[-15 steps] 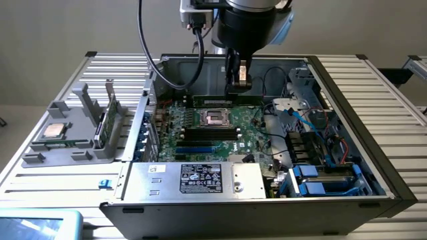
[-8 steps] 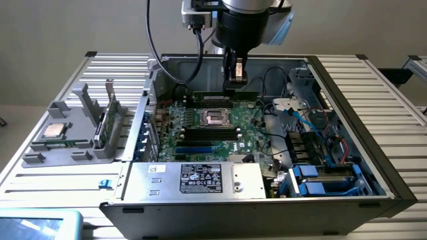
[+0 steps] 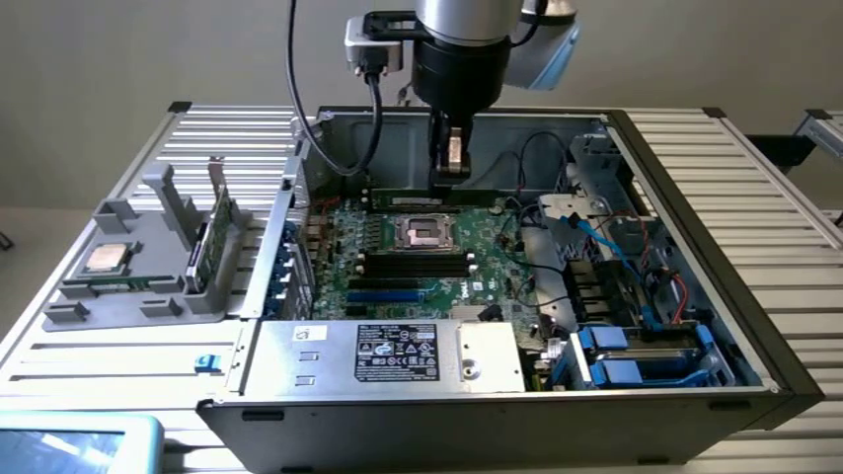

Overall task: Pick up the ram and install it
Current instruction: 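Pick up the ram and move it above insertion slot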

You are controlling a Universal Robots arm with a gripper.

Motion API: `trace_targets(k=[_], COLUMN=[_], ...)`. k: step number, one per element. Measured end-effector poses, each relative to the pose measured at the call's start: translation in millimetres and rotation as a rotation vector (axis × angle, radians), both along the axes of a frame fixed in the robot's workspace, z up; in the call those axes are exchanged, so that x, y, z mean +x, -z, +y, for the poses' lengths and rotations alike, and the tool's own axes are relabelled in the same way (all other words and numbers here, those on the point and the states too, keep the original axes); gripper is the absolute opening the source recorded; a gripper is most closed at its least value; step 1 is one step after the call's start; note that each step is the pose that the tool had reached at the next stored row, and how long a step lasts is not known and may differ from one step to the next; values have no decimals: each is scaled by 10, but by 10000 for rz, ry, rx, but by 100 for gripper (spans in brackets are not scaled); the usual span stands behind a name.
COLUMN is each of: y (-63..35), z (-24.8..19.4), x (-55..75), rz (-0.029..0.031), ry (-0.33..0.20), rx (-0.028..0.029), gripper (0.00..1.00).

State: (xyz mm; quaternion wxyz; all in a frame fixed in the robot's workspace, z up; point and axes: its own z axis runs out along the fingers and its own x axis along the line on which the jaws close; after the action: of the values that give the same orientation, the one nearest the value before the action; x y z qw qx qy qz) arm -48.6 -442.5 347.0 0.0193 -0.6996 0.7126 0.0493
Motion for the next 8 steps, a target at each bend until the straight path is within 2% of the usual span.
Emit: trace_targets(k=[3,8], y=[52,143], z=[12,66], x=[-12,-14], rz=[1,0], ry=[63,91], rx=[-15,-35], gripper=[11,11])
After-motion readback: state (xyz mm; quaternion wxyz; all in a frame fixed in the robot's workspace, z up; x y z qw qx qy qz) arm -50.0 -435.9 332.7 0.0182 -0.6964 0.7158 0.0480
